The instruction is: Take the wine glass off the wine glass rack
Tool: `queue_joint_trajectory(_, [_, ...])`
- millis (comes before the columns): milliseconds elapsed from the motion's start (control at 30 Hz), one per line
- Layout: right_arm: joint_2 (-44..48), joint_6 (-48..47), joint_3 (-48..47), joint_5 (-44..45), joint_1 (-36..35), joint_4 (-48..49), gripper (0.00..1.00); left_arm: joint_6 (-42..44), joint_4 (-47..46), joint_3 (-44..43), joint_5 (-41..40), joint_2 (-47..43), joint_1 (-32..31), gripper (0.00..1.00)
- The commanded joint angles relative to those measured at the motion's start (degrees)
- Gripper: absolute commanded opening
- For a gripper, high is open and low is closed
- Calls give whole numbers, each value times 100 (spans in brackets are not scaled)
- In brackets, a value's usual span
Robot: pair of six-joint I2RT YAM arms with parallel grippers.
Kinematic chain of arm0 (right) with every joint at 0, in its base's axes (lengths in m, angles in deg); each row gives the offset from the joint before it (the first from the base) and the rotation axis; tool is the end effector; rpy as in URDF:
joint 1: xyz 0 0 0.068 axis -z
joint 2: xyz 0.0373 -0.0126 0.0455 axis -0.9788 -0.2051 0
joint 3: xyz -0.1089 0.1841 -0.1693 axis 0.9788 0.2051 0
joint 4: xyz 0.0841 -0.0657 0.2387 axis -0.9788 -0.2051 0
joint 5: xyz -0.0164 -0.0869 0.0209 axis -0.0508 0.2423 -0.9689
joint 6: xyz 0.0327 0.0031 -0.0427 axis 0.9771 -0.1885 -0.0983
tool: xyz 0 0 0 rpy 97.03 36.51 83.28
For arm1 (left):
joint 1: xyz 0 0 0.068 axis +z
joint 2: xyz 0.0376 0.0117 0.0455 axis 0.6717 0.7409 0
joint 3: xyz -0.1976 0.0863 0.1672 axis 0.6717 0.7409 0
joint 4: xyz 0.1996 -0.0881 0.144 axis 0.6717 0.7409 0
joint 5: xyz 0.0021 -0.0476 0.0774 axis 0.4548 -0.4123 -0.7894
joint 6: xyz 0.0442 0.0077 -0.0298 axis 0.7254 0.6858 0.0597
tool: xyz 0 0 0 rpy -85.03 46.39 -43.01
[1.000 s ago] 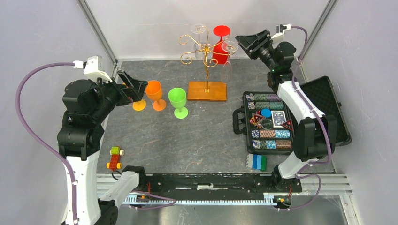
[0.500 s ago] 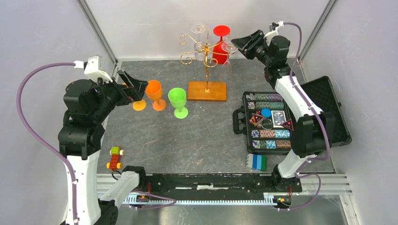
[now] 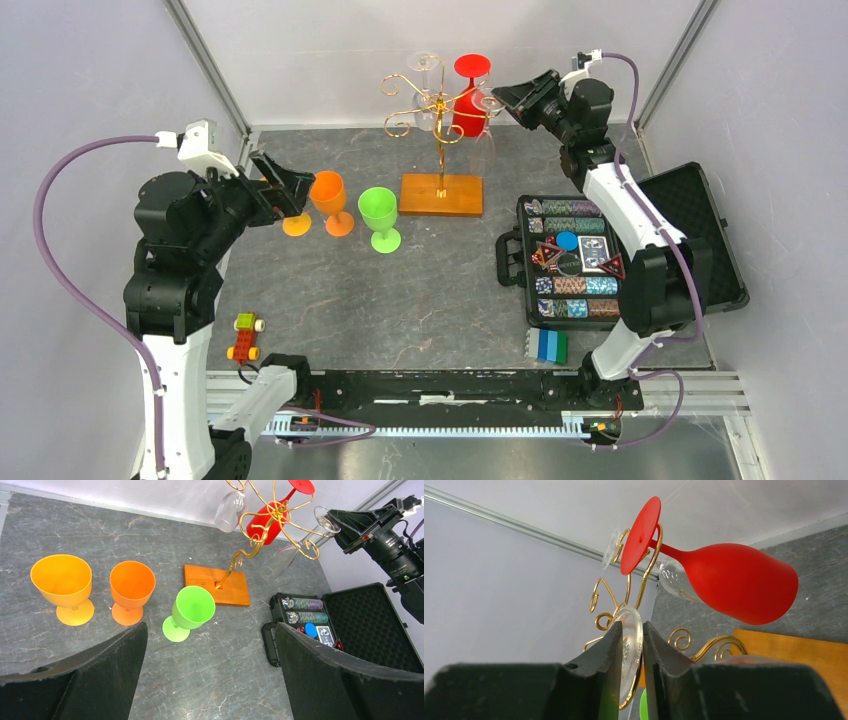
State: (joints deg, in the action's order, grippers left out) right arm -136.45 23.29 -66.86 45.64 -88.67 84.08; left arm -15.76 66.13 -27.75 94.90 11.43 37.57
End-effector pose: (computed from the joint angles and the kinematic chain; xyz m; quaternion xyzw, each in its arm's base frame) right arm 0.4003 0.0872 0.3829 0.1938 0.6791 0.5211 0.4793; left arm 0.1168 -0.0159 0.4918 -0.0567 0.7736 -0.2110 0.5948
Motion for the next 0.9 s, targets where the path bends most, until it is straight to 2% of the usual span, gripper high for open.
queue_joint_trajectory(0, [287, 199, 83, 74, -22, 253, 22, -150, -238, -4, -79, -56, -20, 100])
queue_joint_trajectory(233, [352, 336, 106, -54, -22, 415, 0, -185, -240, -15, -78, -72, -13, 100])
queue_joint_trajectory(867, [1117, 499, 410, 213, -142, 25, 0, -195, -291, -3, -67, -54, -12, 100])
